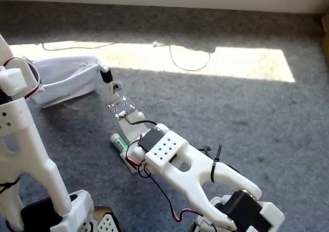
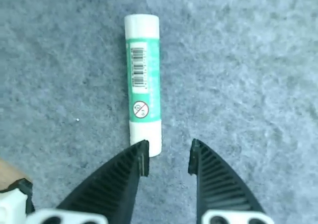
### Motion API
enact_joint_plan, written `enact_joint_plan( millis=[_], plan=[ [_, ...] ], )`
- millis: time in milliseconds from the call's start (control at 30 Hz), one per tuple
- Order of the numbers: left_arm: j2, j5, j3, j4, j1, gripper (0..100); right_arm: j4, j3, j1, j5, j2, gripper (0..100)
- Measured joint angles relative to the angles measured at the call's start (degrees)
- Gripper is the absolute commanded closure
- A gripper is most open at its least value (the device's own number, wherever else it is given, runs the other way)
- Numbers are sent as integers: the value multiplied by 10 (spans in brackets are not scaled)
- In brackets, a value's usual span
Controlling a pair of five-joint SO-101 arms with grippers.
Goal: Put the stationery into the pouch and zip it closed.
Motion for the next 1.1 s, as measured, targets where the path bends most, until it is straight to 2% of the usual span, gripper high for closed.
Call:
enact_joint_plan(
  millis=[167, 467, 533, 633, 733, 900, 1100],
  plan=[
    [0, 0, 0, 4, 11, 994, -84, 1, -28, 0, 10, 861],
    [0, 0, 0, 4, 11, 994, -97, -55, -33, 0, 178, 865],
    [0, 0, 0, 4, 11, 994, -97, -62, -32, 0, 186, 891],
    [0, 0, 0, 4, 11, 994, -97, -64, -31, 0, 187, 986],
    [0, 0, 0, 4, 11, 994, -97, -64, -29, 0, 191, 988],
    [0, 0, 0, 4, 11, 994, -69, -73, -29, 0, 191, 988],
    [0, 0, 0, 4, 11, 994, 23, -72, -25, 1, 110, 988]
  ],
)
